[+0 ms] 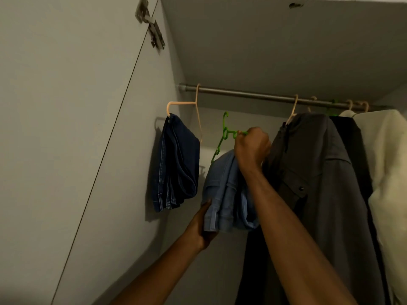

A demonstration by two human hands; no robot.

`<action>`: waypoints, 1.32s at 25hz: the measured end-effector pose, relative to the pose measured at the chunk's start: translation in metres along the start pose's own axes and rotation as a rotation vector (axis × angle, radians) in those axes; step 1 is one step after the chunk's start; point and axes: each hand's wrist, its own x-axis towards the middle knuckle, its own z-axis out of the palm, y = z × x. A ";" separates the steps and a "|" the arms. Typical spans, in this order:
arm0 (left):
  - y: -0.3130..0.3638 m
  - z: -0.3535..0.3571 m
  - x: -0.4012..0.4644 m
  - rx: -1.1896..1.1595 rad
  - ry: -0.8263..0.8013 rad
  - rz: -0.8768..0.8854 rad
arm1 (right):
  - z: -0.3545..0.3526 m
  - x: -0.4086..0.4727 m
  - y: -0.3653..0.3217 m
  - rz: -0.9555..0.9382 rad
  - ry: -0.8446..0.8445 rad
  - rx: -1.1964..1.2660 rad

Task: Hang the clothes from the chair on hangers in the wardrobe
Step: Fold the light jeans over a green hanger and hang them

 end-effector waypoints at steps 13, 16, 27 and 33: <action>0.056 0.019 0.050 -0.478 0.174 0.204 | 0.037 0.061 -0.054 -0.021 0.021 0.072; 0.056 0.031 0.050 -0.446 0.160 0.234 | 0.033 0.072 -0.068 -0.037 0.038 0.037; 0.035 0.009 0.032 -0.584 0.211 0.159 | 0.030 0.026 -0.068 0.007 0.030 0.064; 0.039 0.009 -0.010 -0.464 0.314 0.071 | 0.028 0.013 -0.062 -0.096 -0.035 0.158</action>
